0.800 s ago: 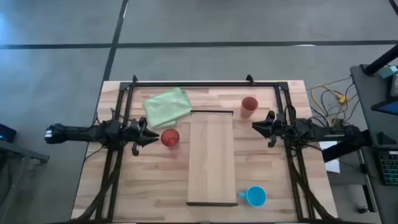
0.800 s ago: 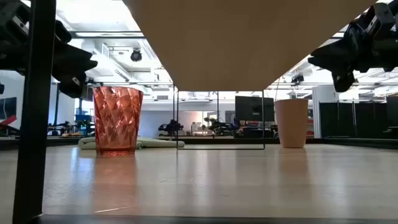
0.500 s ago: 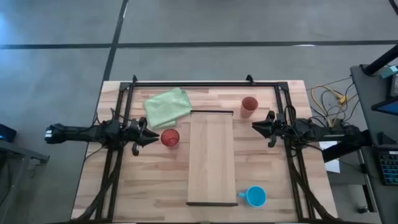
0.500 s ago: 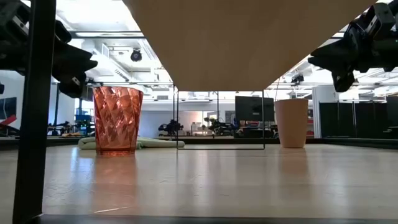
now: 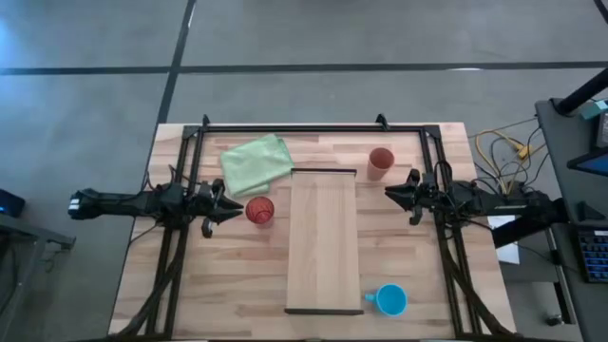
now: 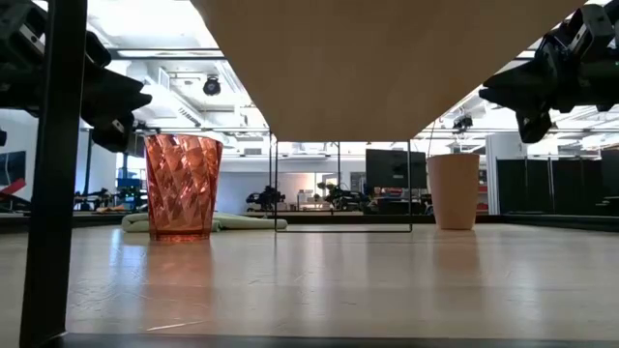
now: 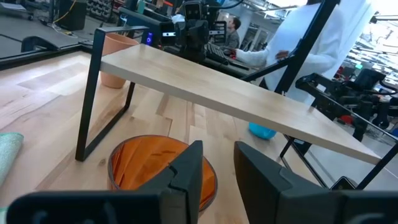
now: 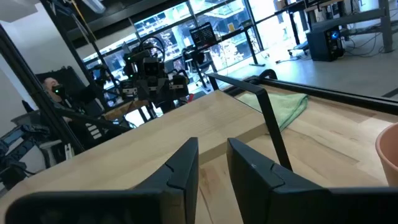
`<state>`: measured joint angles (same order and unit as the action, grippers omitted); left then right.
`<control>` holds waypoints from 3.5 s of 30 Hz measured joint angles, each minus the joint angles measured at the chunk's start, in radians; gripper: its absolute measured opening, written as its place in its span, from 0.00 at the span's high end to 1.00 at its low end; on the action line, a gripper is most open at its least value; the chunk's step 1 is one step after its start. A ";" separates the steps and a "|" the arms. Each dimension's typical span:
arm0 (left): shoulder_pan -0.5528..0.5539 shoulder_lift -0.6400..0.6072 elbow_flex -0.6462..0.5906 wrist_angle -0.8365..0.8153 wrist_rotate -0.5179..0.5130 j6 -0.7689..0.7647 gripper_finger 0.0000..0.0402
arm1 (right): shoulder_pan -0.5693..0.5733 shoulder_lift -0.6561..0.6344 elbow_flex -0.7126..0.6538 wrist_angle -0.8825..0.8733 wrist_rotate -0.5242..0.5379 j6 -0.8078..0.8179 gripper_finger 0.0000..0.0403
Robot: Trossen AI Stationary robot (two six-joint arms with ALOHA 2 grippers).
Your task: Stack small to large cups/mugs on shelf
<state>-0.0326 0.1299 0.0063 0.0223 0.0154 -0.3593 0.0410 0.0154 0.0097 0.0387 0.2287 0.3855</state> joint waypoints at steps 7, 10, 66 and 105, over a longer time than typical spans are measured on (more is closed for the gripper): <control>0.000 0.000 0.000 0.000 0.000 0.000 0.81 | 0.000 0.000 0.000 0.000 0.000 0.000 0.80; -0.001 0.000 0.000 0.000 0.000 0.000 0.81 | 0.000 0.000 0.000 0.000 0.000 0.000 0.80; 0.002 -0.002 0.000 0.016 -0.076 0.354 0.81 | 0.000 0.000 0.000 0.239 -0.189 0.160 0.80; 0.000 0.489 0.849 -0.072 -0.125 0.318 0.81 | 0.000 0.967 1.258 -0.533 -0.027 -0.024 0.80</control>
<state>-0.0326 0.6187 0.8548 -0.0495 -0.1093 -0.0412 0.0414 0.9826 1.2674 -0.4938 0.2014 0.3612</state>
